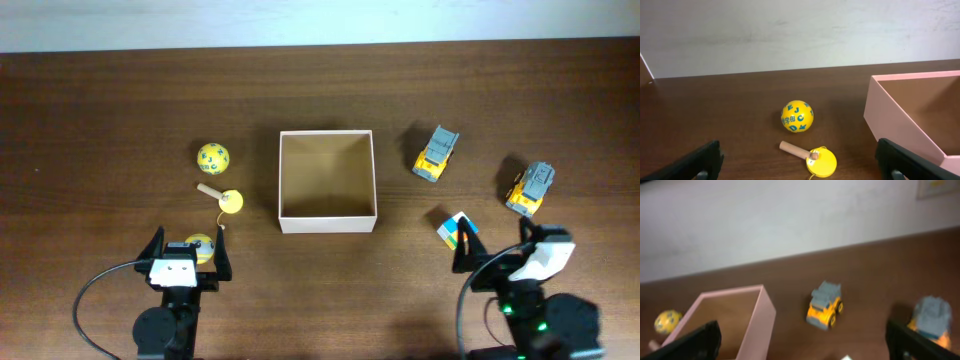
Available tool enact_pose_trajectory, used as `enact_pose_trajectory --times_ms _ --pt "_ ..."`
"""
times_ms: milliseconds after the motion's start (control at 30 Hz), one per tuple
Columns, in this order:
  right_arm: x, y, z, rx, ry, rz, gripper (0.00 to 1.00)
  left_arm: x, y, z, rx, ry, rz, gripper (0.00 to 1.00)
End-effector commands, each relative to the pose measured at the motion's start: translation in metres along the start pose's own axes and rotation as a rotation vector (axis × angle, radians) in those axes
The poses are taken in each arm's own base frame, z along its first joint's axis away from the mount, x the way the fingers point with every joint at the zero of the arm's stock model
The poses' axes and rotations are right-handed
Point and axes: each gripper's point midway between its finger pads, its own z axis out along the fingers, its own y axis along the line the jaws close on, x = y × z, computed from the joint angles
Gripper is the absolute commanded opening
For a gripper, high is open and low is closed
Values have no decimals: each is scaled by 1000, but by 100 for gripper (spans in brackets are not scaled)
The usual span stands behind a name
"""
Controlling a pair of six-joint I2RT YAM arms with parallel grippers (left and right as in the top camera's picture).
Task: Pack container
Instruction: 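Lift the right gripper and move it toward the nearer grey dump truck, then lower the right gripper over the truck and close on its grey bed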
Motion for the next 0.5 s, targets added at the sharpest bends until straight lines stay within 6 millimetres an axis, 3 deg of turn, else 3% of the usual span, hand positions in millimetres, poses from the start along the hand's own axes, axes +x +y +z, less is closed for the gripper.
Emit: enact_pose_trajectory --times_ms 0,167,333,467 --pt "-31 -1 1 78 116 12 99 1 0 0 1 -2 19 99" --pt "-45 6 27 127 421 14 98 1 0 0 1 -2 19 99" --pt "-53 21 77 91 587 37 98 1 0 0 1 -2 19 99" --pt "-21 33 118 14 738 84 99 1 0 0 1 -2 19 99"
